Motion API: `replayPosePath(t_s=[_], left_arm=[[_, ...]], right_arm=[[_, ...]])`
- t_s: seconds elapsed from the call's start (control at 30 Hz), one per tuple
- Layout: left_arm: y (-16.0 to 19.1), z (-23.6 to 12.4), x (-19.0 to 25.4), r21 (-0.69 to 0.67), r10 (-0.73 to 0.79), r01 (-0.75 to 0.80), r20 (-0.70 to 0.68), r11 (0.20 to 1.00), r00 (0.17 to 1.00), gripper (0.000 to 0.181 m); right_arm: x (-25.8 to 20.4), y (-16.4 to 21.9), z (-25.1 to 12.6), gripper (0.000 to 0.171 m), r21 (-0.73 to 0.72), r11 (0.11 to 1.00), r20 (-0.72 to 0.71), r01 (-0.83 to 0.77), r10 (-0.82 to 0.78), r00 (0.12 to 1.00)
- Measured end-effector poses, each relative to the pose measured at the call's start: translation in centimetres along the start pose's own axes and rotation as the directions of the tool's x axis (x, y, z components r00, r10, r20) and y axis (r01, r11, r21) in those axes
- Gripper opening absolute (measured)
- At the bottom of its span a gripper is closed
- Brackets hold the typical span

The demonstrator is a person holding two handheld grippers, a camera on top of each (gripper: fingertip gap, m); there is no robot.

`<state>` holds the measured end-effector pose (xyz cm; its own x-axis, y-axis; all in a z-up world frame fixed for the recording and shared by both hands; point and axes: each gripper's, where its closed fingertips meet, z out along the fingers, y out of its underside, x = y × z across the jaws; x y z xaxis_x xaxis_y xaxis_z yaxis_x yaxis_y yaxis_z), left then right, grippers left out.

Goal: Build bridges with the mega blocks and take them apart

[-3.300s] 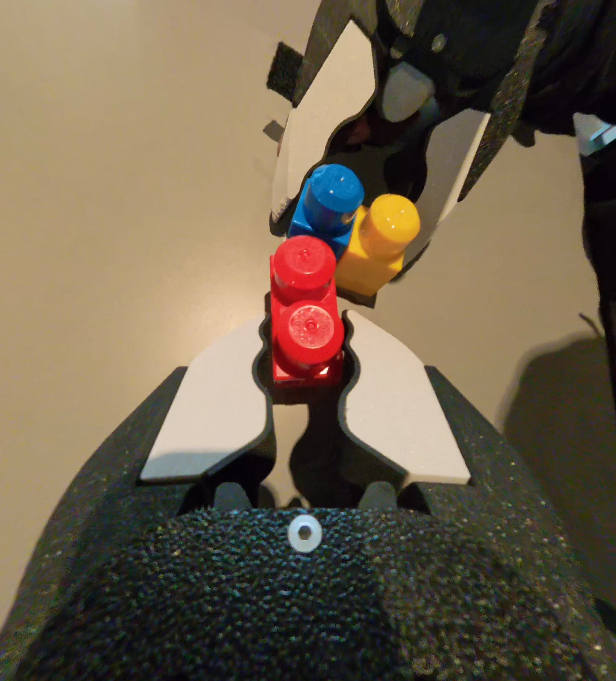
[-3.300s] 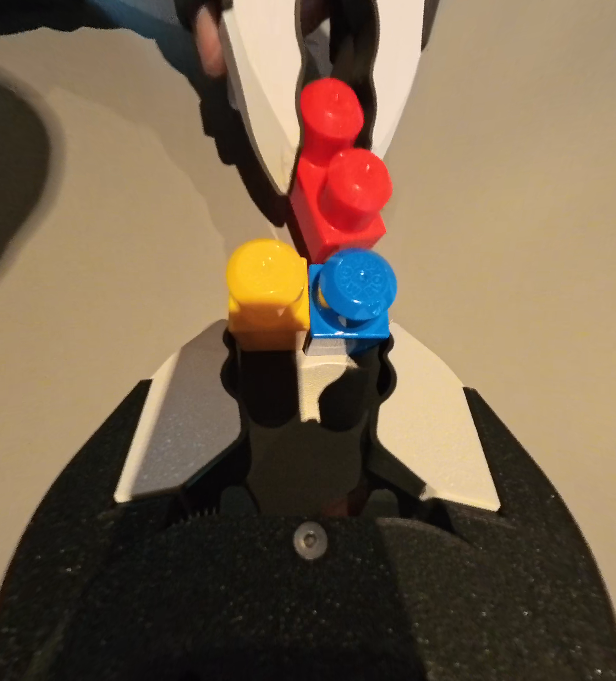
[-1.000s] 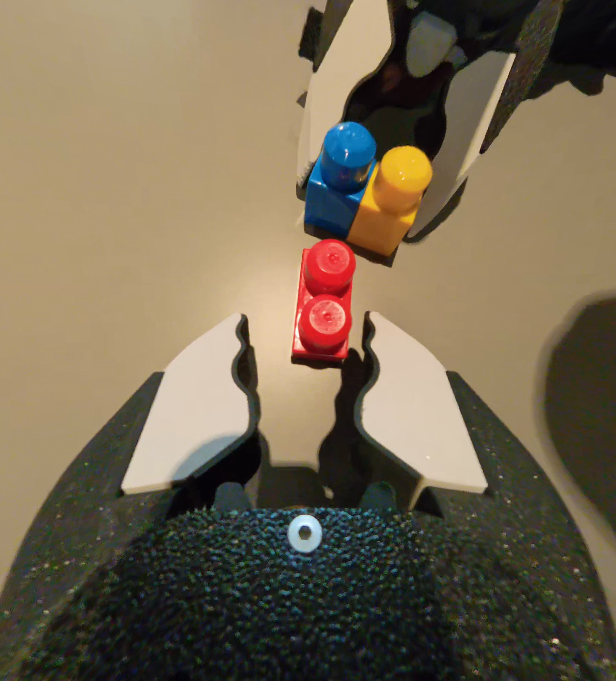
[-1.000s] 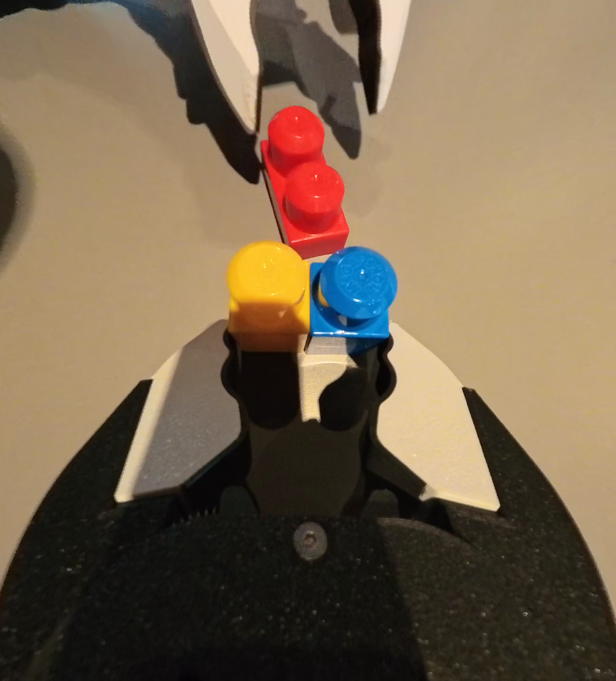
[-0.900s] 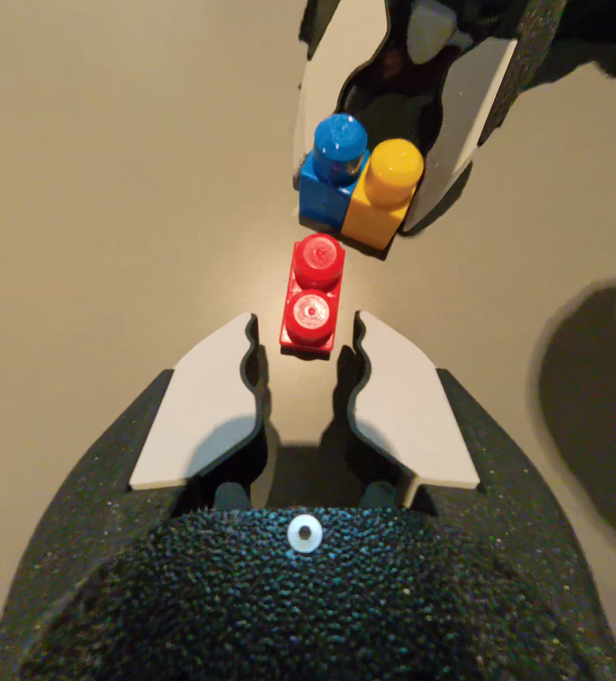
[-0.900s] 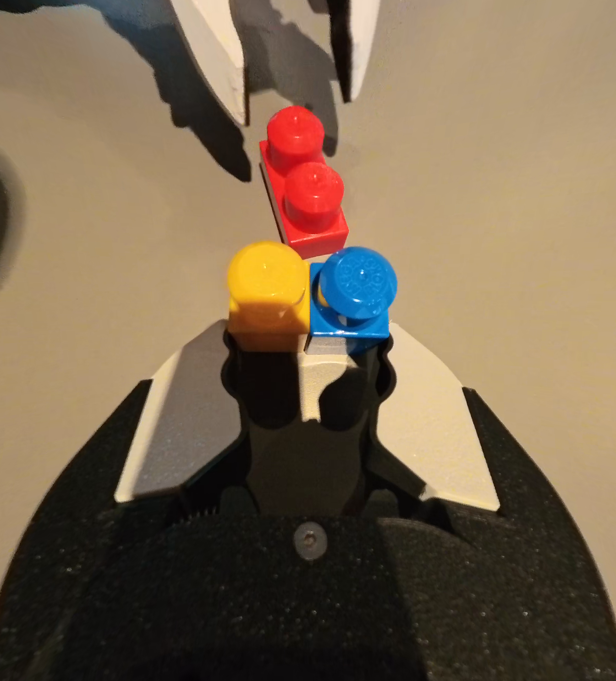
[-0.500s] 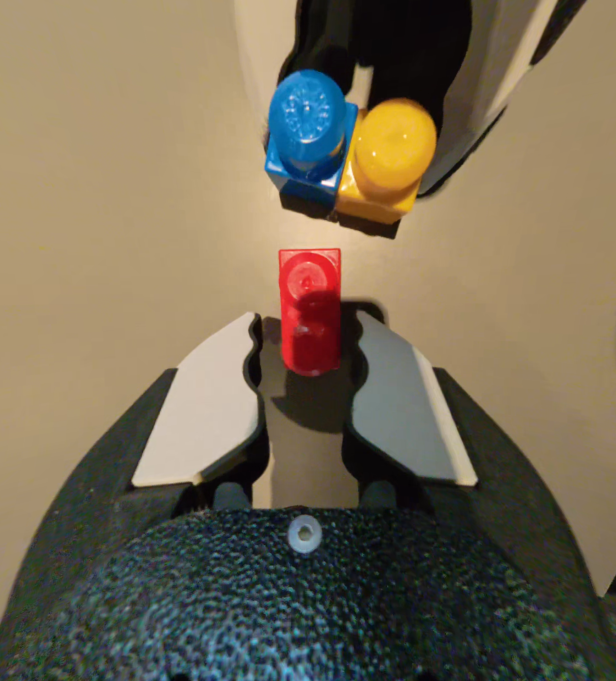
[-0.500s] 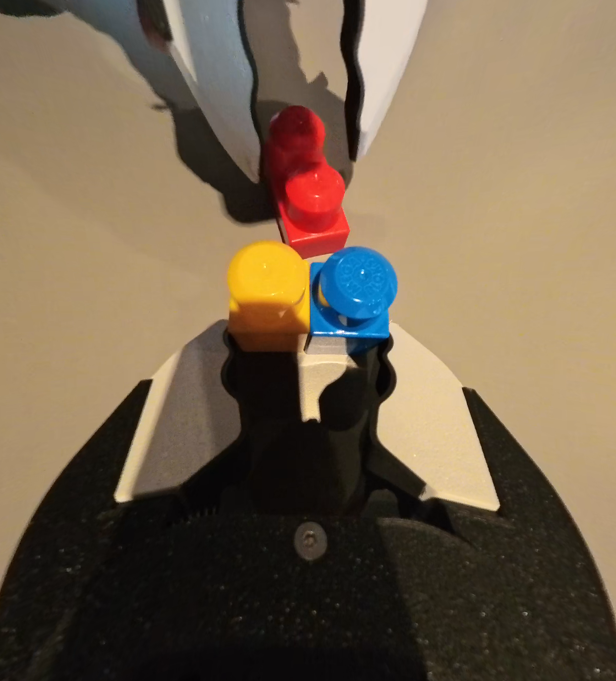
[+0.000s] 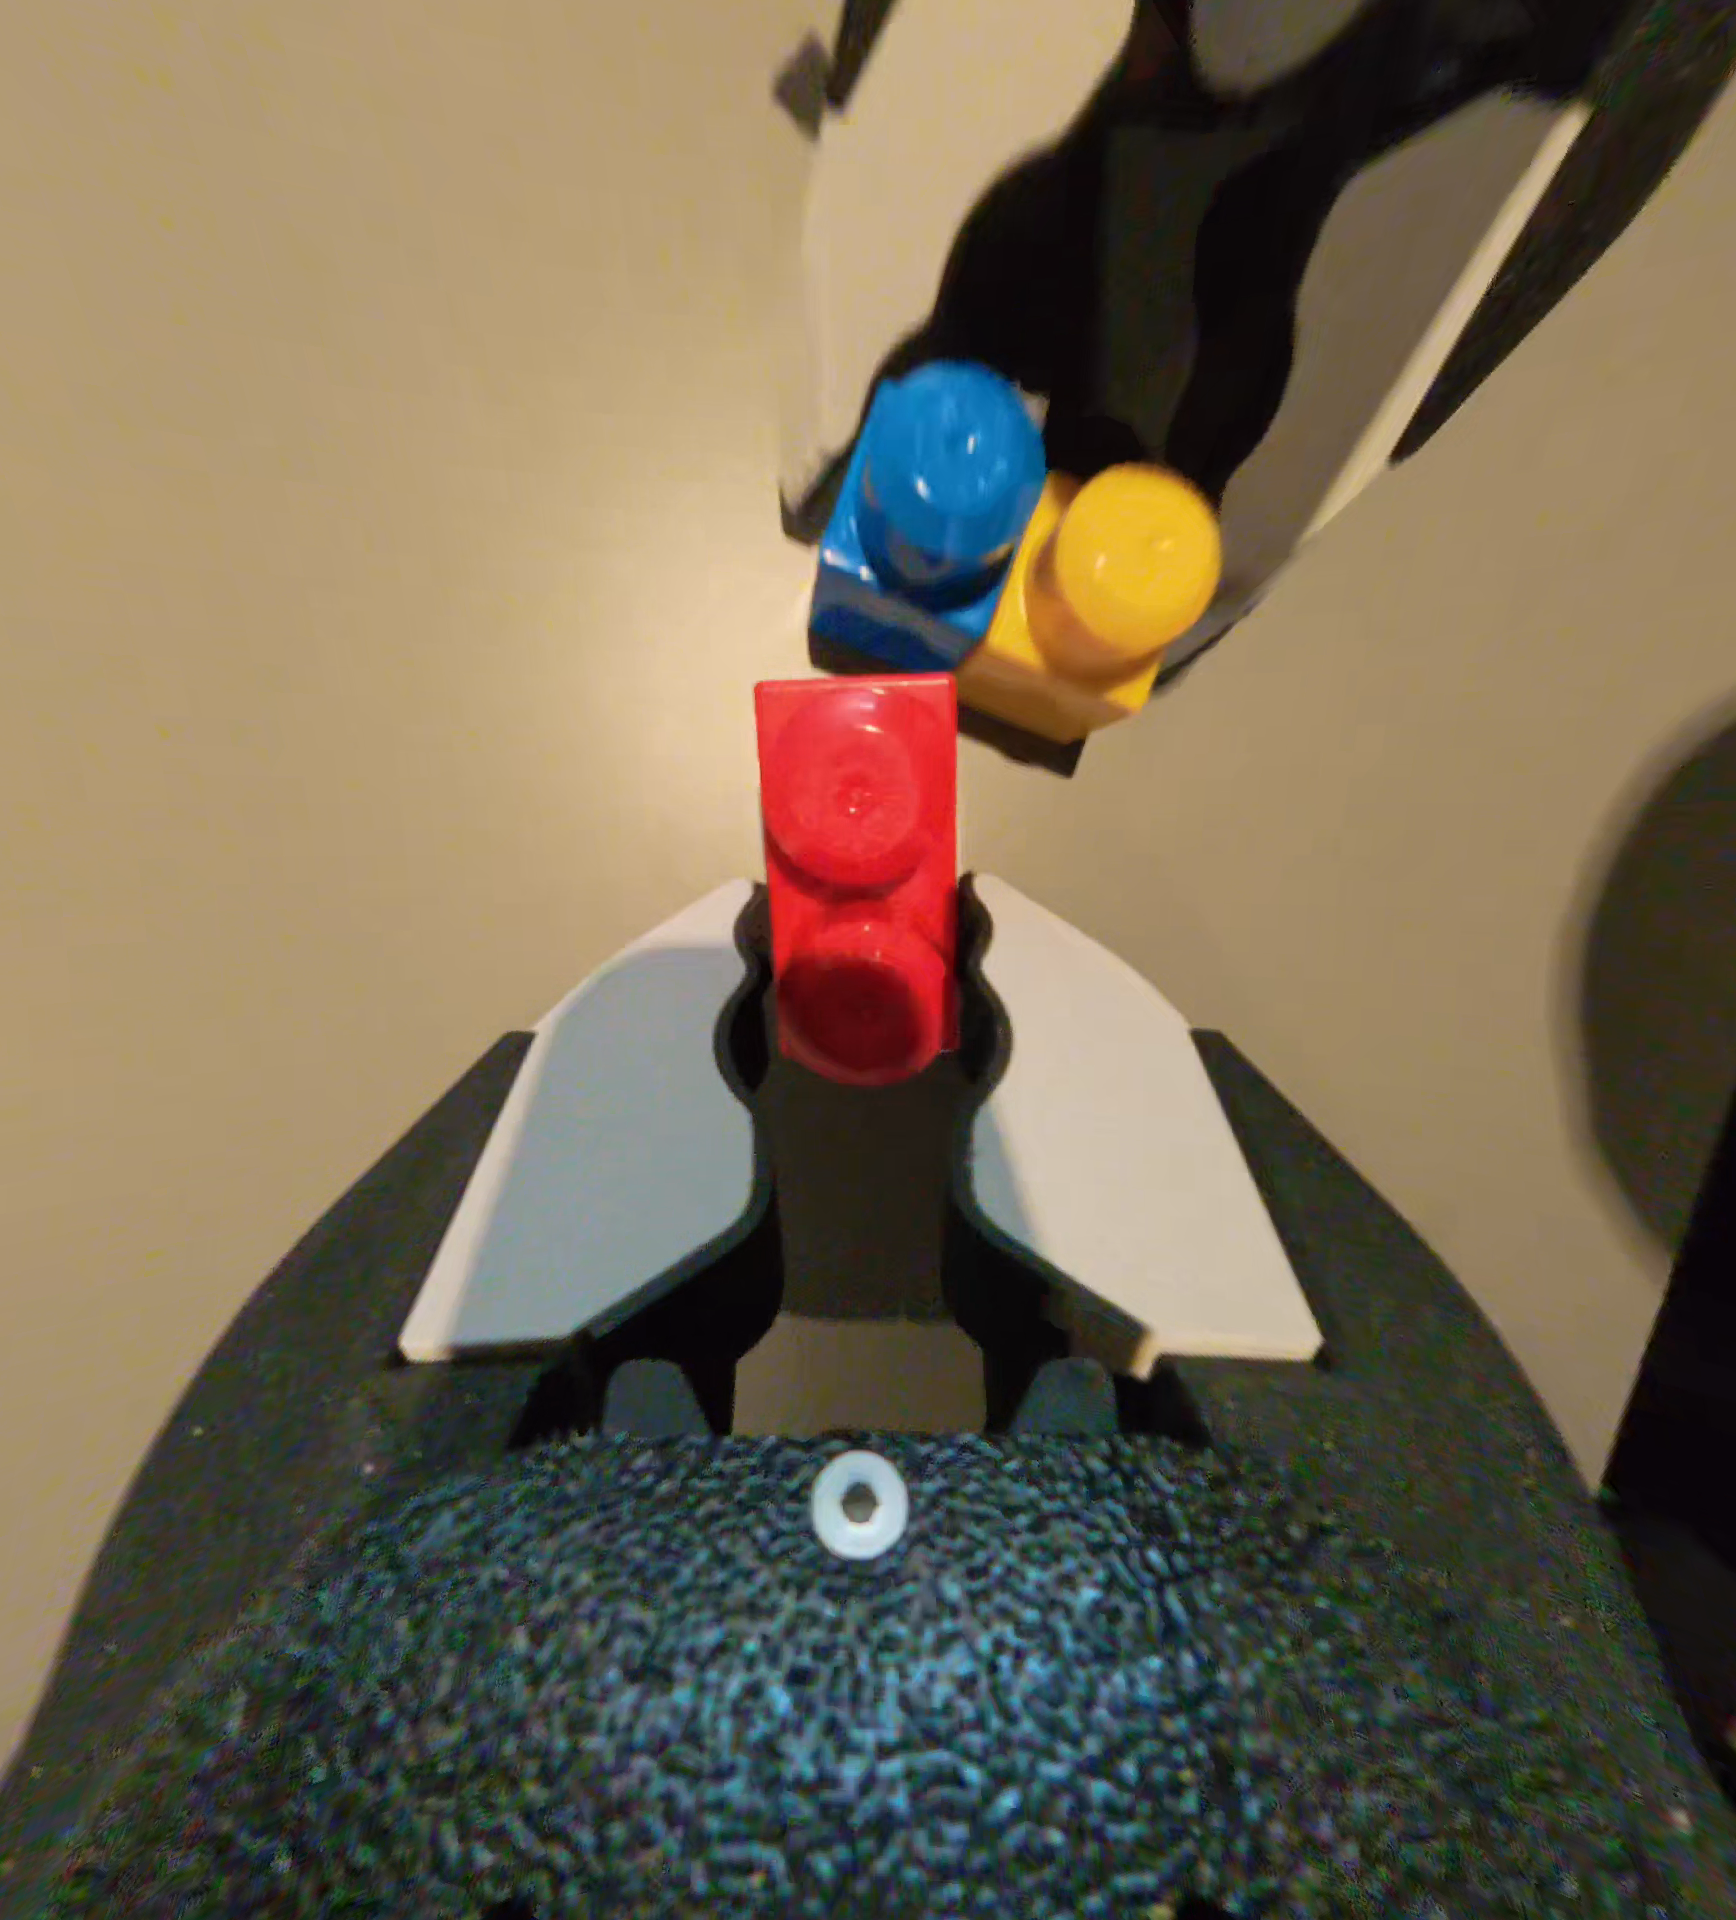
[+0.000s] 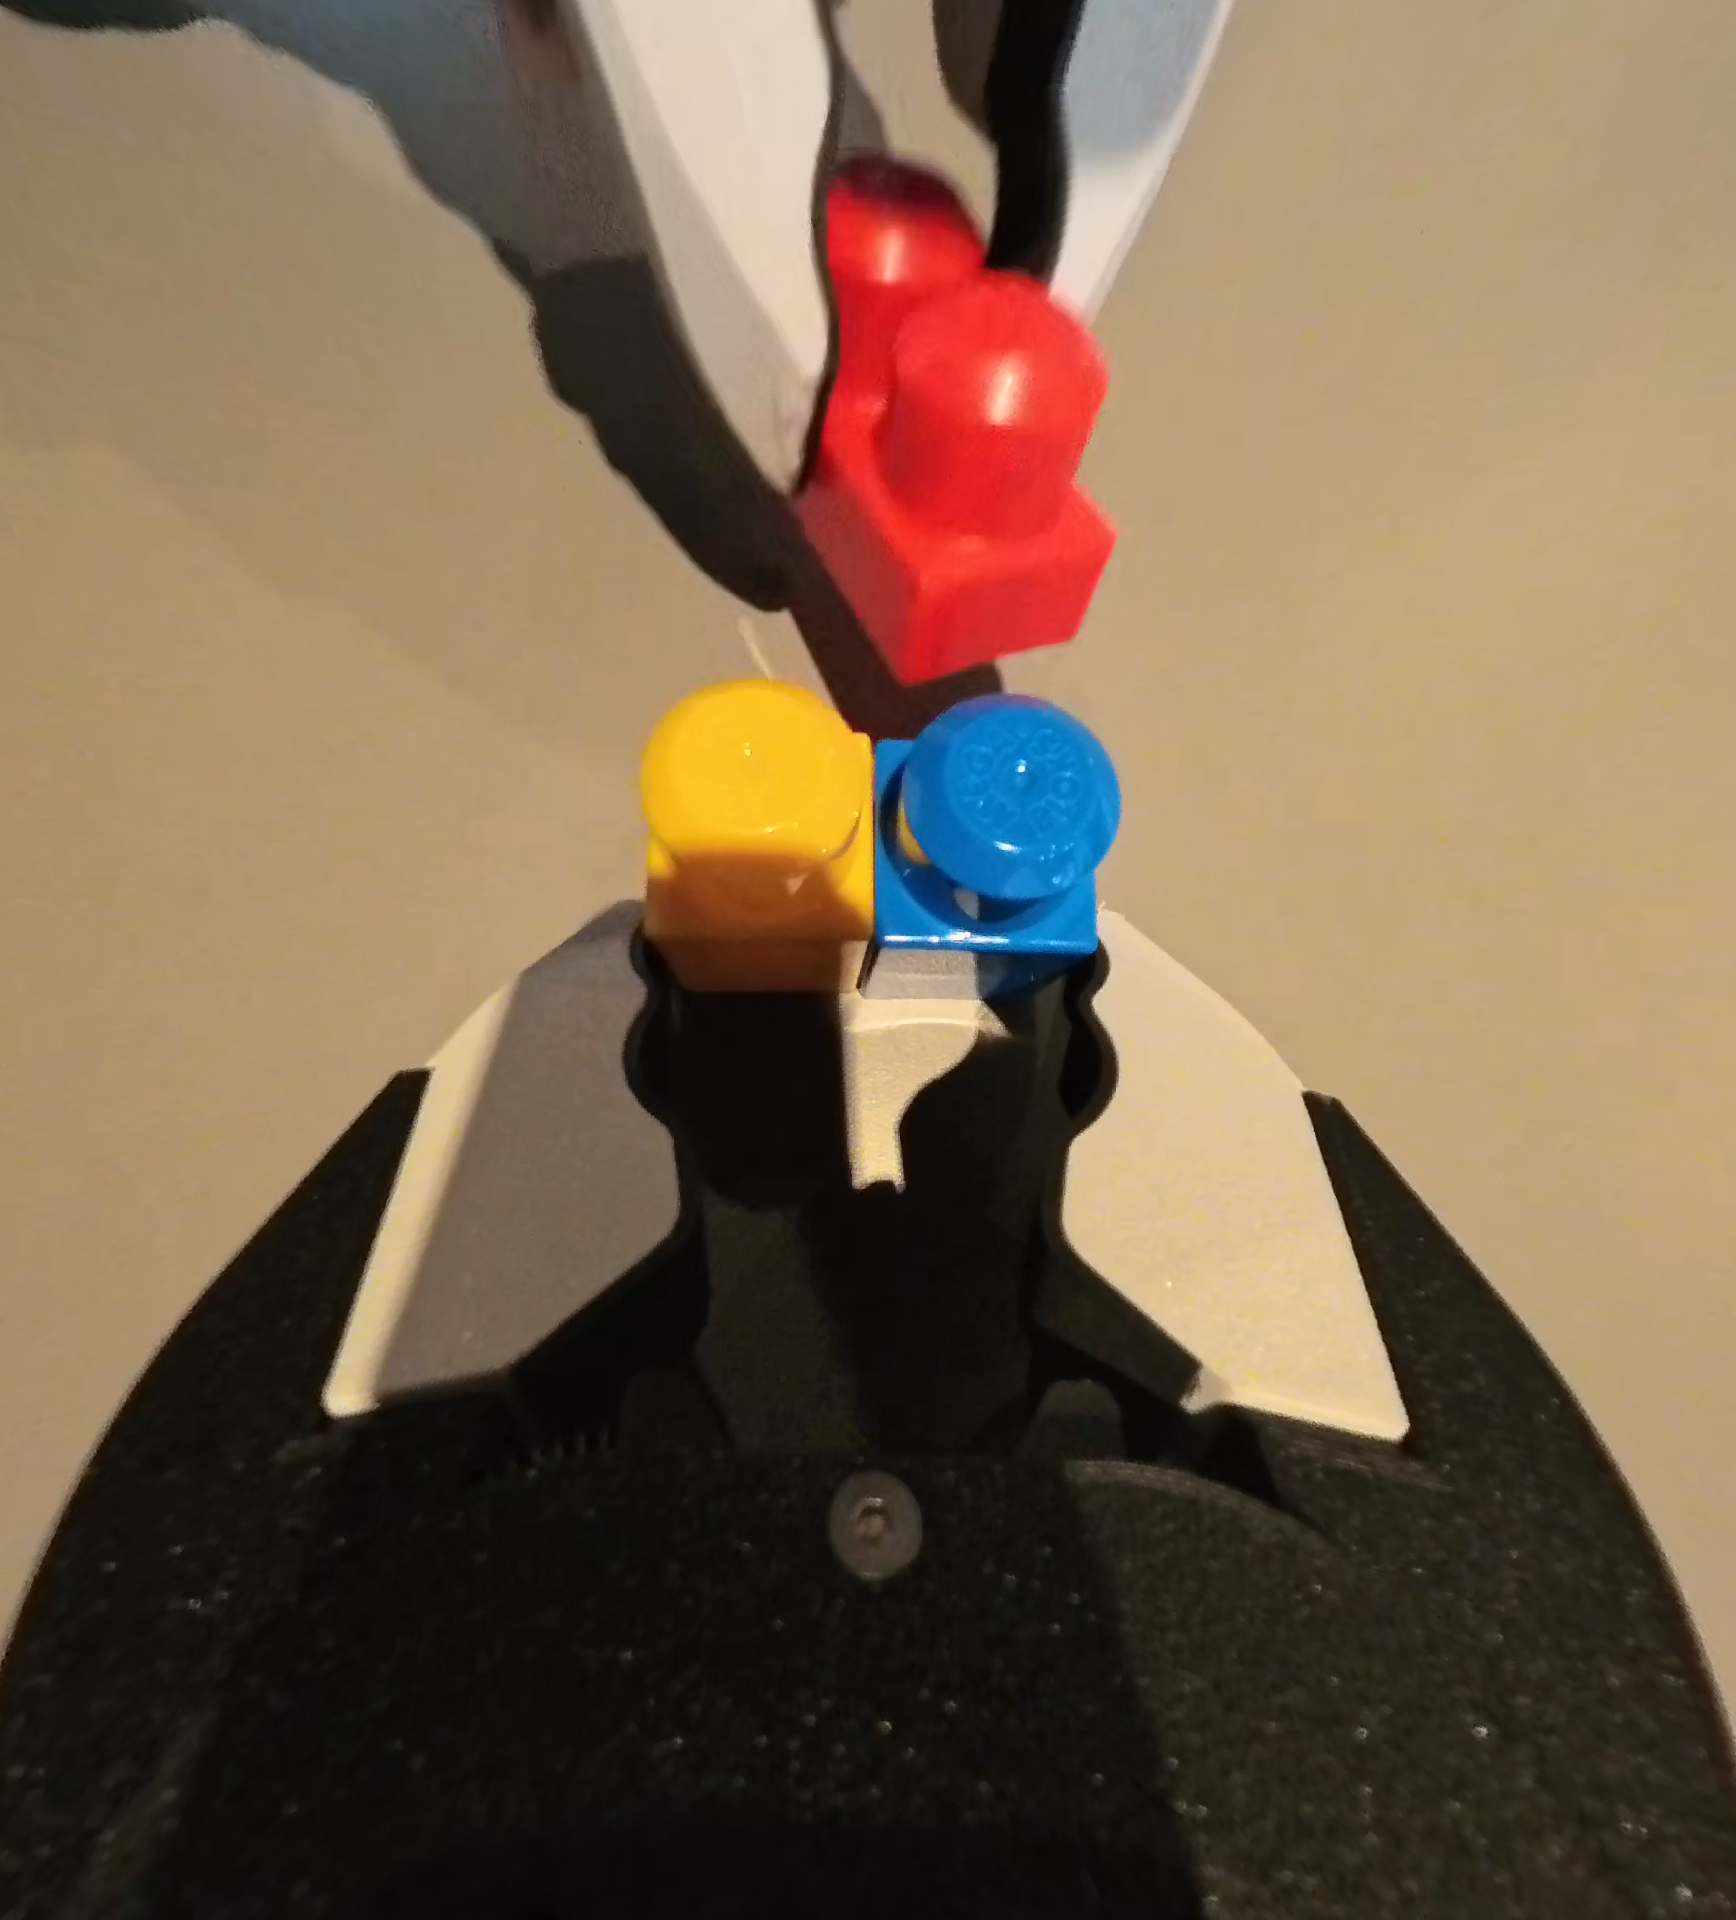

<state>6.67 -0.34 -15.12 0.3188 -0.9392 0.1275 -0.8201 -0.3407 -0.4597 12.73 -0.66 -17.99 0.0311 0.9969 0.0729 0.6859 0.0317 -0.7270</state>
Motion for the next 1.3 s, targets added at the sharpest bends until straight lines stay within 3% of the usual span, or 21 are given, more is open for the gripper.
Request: replayPosePath(t_s=[0.1,0.17,0.3,0.43,0.53,0.6,0.63,0.73,0.83,1.0,1.17,1.3], left_arm=[[-2.0,-1.9,0.4,0.137,-0.037,0.045,-0.057,0.990,0.998,0.033],[-3.4,-2.7,0.9,0.207,-0.157,0.184,-0.140,0.961,0.978,0.033],[-4.8,-2.3,1.8,0.215,-0.355,0.419,-0.281,0.882,0.891,0.033],[-5.6,-1.8,2.8,0.187,-0.423,0.501,-0.338,0.845,0.841,0.033],[-5.7,-2.2,2.8,0.192,-0.367,0.426,-0.281,0.884,0.887,0.033],[-4.9,-2.4,2.0,0.171,-0.339,0.367,-0.170,0.914,0.925,0.033],[-4.8,-2.6,1.7,0.169,-0.279,0.296,-0.116,0.940,0.953,0.033],[-4.3,-2.9,1.4,0.104,0.114,-0.117,0.038,0.988,0.993,0.033],[-3.8,-2.8,2.4,0.058,0.488,-0.491,0.056,0.869,0.871,0.033],[-4.8,-2.8,3.5,0.109,0.788,-0.791,0.082,0.602,0.611,0.033],[-5.4,-2.7,5.0,0.040,0.942,-0.941,0.021,0.335,0.336,0.033],[-5.4,-2.0,4.8,-0.018,0.976,-0.979,-0.079,0.202,0.203,0.033]], right_arm=[[0.0,0.0,0.0,0.075,0.000,1.000,0.004,-0.002,0.002,1.000],[0.0,0.0,0.0,0.075,0.000,1.000,-0.002,0.000,0.000,1.000],[0.3,0.0,0.0,0.075,-0.001,1.000,-0.018,-0.013,0.013,1.000],[0.5,0.0,0.0,0.075,-0.001,1.000,-0.032,-0.021,0.021,0.999],[0.4,0.0,0.0,0.075,0.001,1.000,-0.032,-0.015,0.015,0.999],[0.4,0.0,0.0,0.075,0.001,1.000,-0.032,-0.014,0.014,0.999],[0.4,0.0,0.0,0.075,0.001,1.000,-0.031,-0.013,0.013,0.999],[0.0,0.0,-0.1,0.075,0.002,1.000,-0.012,0.002,-0.002,1.000],[-0.2,0.0,0.0,0.075,0.001,1.000,0.009,0.009,-0.009,1.000],[-1.2,0.0,-0.1,0.075,0.009,0.998,0.062,0.062,-0.062,0.996],[-2.3,0.0,-0.3,0.075,0.021,0.992,0.130,0.121,-0.123,0.984],[-2.7,0.0,-0.3,0.075,0.027,0.989,0.153,0.144,-0.146,0.977]])
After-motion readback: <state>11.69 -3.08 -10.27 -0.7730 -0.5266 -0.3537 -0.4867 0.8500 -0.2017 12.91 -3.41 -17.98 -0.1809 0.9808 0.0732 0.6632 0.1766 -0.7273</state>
